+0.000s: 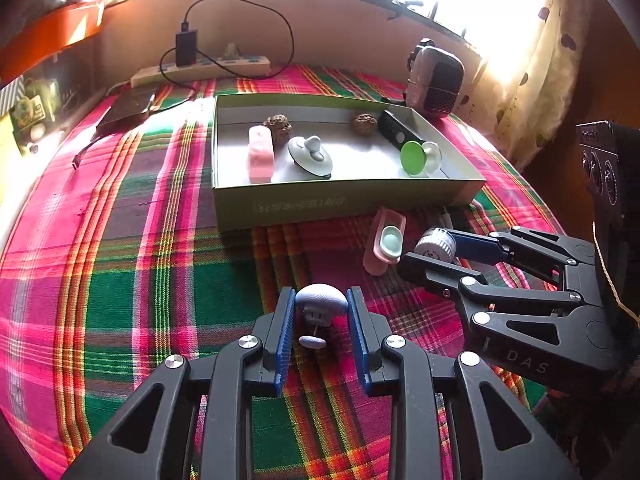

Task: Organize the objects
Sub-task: 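Close the right tool on the white round brush head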

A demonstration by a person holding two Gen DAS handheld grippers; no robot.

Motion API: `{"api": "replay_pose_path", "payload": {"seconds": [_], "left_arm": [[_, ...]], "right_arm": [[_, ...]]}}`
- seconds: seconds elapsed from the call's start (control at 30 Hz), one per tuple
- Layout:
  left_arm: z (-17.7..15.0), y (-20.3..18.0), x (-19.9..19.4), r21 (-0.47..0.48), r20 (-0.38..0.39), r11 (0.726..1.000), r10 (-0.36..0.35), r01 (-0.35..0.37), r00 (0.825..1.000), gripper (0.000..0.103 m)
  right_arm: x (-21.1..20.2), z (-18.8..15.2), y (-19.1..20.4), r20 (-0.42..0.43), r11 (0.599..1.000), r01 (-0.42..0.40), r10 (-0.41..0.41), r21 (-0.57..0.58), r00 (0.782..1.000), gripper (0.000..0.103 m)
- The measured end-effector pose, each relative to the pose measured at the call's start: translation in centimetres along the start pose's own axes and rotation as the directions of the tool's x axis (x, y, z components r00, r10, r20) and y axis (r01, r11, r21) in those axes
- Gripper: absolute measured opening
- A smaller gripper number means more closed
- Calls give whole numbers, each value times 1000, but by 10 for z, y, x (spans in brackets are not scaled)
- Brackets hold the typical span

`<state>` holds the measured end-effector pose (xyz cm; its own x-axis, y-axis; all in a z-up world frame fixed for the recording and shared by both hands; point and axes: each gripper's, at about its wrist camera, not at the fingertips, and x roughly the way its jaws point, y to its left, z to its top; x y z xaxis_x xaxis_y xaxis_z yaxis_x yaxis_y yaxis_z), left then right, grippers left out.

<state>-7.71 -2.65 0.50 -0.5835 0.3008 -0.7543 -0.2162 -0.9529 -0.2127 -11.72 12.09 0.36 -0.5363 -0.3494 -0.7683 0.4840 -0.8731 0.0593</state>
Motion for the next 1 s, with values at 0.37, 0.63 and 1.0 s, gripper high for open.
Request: {"api": "replay_pose_path", "payload": {"seconds": [0.37,0.63,1.0], "left_arm": [[0,0,0,1,1,1000,1,-1,1000,24],[0,0,0,1,1,1000,3,-3,1000,24],[-1,-1,0,2,1,1000,3,-3,1000,24]], "right_arm": [[1,0,-1,-4,1000,13,-13,3,1000,31],[2,0,-1,-5,1000,19,-19,3,1000,26],[2,1,0,-3,1000,20,-20,0,1000,26]]}}
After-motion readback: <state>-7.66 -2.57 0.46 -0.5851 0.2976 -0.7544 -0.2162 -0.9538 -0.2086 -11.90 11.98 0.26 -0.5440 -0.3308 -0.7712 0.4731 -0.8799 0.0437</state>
